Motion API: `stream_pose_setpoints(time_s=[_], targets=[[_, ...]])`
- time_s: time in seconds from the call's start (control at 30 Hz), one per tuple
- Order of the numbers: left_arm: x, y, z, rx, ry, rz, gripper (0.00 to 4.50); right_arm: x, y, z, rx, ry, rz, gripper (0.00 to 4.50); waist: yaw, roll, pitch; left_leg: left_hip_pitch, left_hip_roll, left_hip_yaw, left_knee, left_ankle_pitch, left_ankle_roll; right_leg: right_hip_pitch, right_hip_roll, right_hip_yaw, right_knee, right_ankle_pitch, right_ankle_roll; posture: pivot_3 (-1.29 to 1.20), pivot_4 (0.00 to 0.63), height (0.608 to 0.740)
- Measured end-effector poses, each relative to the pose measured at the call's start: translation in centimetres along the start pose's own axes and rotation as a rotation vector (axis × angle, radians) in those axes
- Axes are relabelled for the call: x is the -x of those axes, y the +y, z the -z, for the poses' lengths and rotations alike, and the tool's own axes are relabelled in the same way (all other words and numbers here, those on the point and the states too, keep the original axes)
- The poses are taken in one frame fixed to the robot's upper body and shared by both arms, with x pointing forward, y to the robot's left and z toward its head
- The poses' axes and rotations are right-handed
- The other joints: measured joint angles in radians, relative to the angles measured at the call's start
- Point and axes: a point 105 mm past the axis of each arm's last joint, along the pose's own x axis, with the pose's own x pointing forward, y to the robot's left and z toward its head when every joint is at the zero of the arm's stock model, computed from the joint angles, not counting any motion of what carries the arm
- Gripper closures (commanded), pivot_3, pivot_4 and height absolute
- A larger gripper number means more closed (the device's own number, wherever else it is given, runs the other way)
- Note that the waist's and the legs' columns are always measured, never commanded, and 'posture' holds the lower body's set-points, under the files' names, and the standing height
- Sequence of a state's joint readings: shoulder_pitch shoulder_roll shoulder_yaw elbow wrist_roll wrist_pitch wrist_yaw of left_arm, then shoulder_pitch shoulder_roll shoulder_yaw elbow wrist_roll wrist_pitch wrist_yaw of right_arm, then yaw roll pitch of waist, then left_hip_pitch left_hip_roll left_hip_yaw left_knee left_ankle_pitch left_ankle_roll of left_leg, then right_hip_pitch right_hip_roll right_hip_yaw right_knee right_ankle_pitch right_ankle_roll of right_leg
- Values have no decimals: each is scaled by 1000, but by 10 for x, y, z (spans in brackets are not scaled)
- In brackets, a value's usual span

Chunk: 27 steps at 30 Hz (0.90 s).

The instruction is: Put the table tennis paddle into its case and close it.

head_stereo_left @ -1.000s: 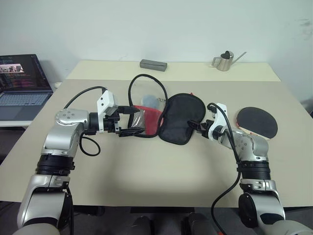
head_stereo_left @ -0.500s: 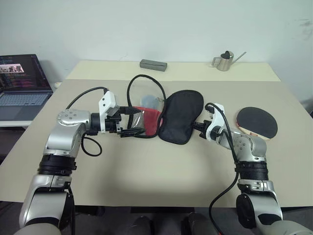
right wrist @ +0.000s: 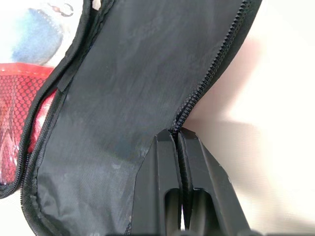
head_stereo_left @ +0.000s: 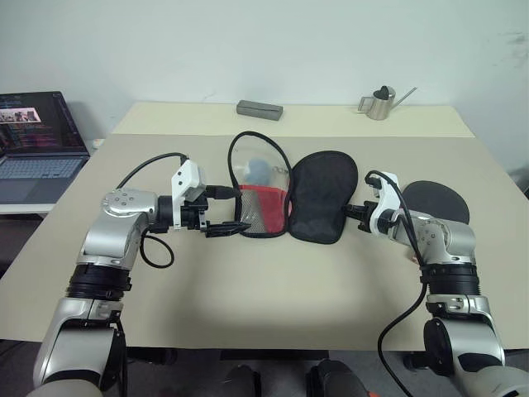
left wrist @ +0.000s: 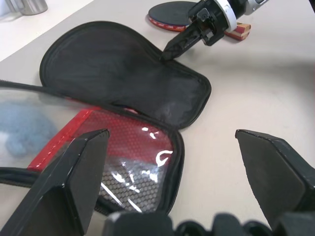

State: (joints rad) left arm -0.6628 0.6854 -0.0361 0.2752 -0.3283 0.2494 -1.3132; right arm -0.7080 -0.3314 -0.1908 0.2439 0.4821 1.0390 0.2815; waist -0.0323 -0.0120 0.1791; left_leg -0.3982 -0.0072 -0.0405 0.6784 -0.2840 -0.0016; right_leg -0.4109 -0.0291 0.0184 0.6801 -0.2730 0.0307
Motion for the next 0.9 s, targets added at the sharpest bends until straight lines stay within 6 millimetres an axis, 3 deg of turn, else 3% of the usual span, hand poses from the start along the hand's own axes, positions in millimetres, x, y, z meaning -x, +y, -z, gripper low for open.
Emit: stream_pose_setpoints(time_s=[0.87, 0.9], targets=[[-3, -2, -1, -11, -8, 15, 0, 6, -14, 3, 42, 28, 62, 4474, 0, 0, 0, 0, 0, 0, 0, 0, 0, 0, 0, 0, 0, 0, 0, 0, 150, 740], [-3, -2, -1, -12, -9, 15, 0, 6, -16, 3, 44, 24, 71, 4290, 0, 0, 0, 0, 0, 0, 0, 0, 0, 0, 0, 0, 0, 0, 0, 0, 150, 740]])
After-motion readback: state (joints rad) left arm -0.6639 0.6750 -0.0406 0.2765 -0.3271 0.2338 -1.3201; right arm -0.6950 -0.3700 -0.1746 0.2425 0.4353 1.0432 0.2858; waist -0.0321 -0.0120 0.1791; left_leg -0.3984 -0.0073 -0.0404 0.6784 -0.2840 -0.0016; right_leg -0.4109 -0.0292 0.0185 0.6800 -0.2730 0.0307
